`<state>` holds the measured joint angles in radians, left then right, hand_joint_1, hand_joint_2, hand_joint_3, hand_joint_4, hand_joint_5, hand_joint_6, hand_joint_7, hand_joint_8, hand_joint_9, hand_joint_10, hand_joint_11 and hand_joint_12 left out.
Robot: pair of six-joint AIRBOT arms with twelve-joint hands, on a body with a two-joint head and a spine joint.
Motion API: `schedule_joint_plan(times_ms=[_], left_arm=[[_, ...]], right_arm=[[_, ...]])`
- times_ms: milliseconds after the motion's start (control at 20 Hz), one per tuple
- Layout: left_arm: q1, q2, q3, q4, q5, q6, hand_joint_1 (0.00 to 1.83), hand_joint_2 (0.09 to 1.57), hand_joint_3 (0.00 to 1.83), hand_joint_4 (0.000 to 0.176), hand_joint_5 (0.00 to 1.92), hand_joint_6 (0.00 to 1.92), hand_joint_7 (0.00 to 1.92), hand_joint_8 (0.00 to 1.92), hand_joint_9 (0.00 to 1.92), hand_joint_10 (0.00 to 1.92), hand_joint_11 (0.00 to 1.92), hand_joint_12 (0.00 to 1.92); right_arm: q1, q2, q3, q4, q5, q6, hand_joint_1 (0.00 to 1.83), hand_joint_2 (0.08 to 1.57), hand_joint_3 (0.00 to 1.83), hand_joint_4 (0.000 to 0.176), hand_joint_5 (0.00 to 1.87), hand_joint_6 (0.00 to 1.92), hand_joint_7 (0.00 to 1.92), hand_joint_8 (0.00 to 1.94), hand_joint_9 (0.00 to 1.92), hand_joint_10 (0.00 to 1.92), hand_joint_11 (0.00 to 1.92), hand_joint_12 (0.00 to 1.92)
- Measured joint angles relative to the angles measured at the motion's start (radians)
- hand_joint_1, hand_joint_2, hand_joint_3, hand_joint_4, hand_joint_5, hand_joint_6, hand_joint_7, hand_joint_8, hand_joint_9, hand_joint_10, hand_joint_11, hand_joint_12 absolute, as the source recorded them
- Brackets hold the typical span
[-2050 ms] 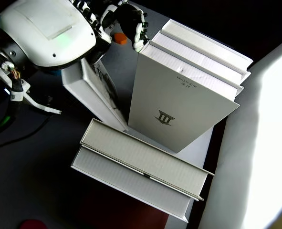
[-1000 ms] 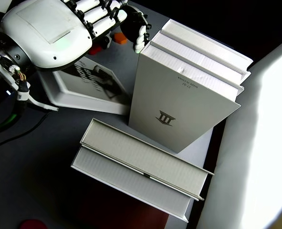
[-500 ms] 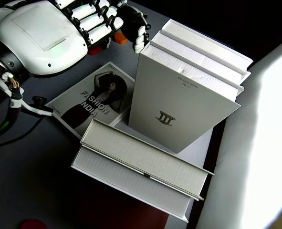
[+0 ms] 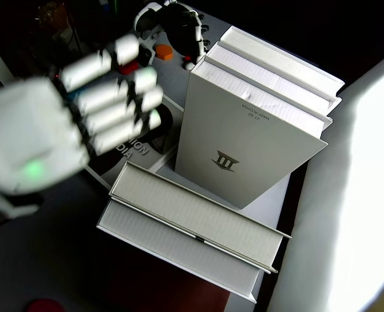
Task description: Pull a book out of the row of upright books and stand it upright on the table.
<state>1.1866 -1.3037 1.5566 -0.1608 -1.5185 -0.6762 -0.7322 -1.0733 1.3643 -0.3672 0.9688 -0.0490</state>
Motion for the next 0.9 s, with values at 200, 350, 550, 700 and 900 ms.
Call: schedule_joint_plan(times_ms=[200, 350, 550, 700, 900], left_arm=[[0.000, 0.002, -0.008, -0.015, 0.000, 0.000, 1.03, 0.86, 0.00, 0.041, 0.40, 0.01, 0.40, 0.00, 0.12, 0.69, 0.00, 1.68], [-0.003, 0.002, -0.008, -0.013, -0.004, 0.000, 1.00, 0.87, 0.00, 0.008, 0.38, 0.00, 0.37, 0.00, 0.09, 0.77, 0.00, 1.69], [-0.010, 0.002, -0.008, -0.015, -0.016, 0.000, 0.98, 0.88, 0.00, 0.022, 0.38, 0.01, 0.37, 0.01, 0.08, 0.86, 0.00, 1.73], [-0.011, -0.003, -0.008, -0.016, -0.023, 0.000, 0.95, 0.88, 0.01, 0.026, 0.37, 0.00, 0.33, 0.00, 0.05, 0.84, 0.00, 1.73], [-0.010, -0.003, -0.008, -0.027, -0.024, 0.000, 0.95, 0.88, 0.01, 0.027, 0.37, 0.00, 0.34, 0.00, 0.04, 0.82, 0.00, 1.69]], right_arm=[[-0.069, 0.000, -0.019, 0.062, 0.064, -0.012, 0.85, 0.94, 0.00, 0.158, 0.07, 0.01, 0.00, 0.00, 0.08, 0.02, 0.00, 0.92], [-0.072, 0.011, -0.030, 0.129, 0.111, -0.022, 0.88, 0.97, 0.00, 0.163, 0.08, 0.00, 0.00, 0.00, 0.06, 0.00, 0.00, 0.68], [-0.090, 0.007, -0.042, 0.134, 0.141, -0.024, 0.84, 0.96, 0.00, 0.155, 0.09, 0.00, 0.00, 0.00, 0.08, 0.01, 0.00, 0.94], [-0.090, 0.006, -0.050, 0.146, 0.157, -0.025, 0.76, 0.95, 0.00, 0.161, 0.11, 0.01, 0.02, 0.01, 0.09, 0.01, 0.00, 0.99], [-0.097, 0.008, -0.056, 0.142, 0.174, -0.025, 0.78, 0.96, 0.00, 0.151, 0.12, 0.01, 0.02, 0.00, 0.09, 0.01, 0.00, 1.02]])
